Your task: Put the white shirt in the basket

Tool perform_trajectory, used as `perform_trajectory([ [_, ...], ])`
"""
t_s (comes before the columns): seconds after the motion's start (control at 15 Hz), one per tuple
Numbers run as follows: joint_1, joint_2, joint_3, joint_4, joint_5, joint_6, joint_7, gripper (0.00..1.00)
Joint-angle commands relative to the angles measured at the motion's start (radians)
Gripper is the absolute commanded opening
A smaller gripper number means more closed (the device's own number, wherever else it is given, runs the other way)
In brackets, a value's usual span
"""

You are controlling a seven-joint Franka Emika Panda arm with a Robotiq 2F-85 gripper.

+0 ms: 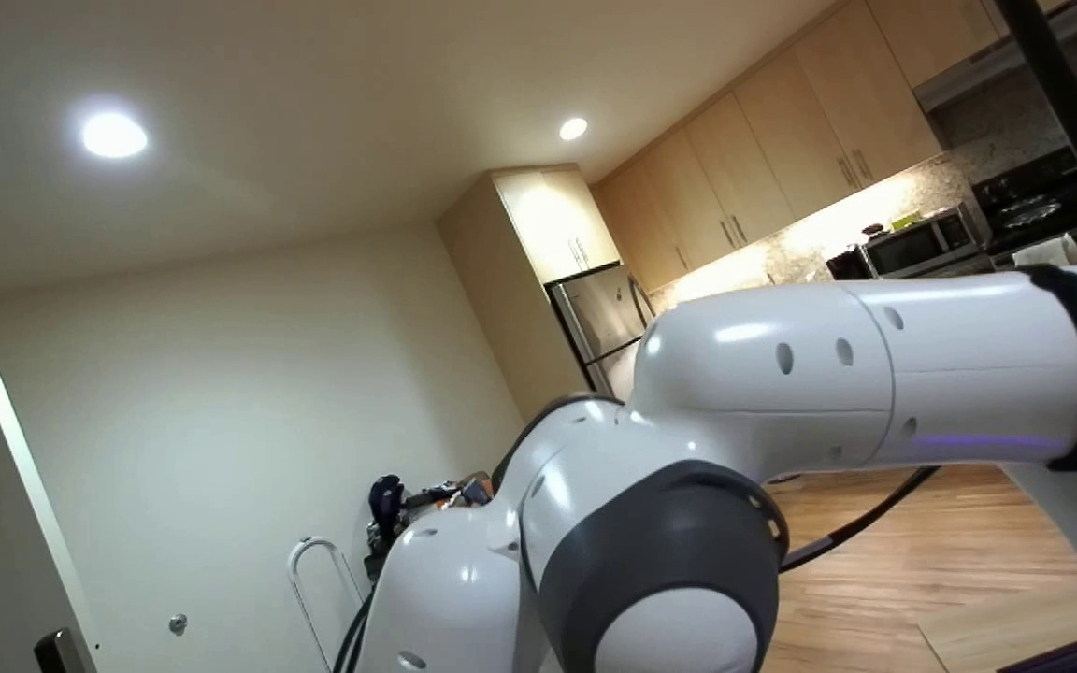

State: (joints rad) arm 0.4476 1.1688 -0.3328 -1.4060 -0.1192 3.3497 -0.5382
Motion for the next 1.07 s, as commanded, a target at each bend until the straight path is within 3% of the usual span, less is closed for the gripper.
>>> perform_trajectory([
  [0.0,0.15,-0.156,-0.208,-0.24,0.034,0.035,0.167,0.04],
  [0.13,0.225,-0.198,-0.295,-0.336,0.032,0.056,0.212,0.03],
  [0.2,0.143,-0.12,-0.23,-0.185,-0.013,0.009,0.199,0.06],
  [0.47,0.226,-0.167,-0.313,-0.287,0.006,0.036,0.22,0.04],
  [0.73,0.254,-0.319,-0.319,-0.508,-0.014,0.139,0.186,0.03],
  [0.8,0.357,-0.272,-0.445,-0.537,0.092,0.169,0.207,0.03],
  [0.87,0.395,-0.209,-0.501,-0.418,0.123,0.112,0.168,0.03],
  [0.93,0.29,-0.234,-0.381,-0.439,0.063,0.117,0.186,0.06],
  [1.0,0.331,-0.23,-0.436,-0.439,0.077,0.111,0.191,0.06],
])
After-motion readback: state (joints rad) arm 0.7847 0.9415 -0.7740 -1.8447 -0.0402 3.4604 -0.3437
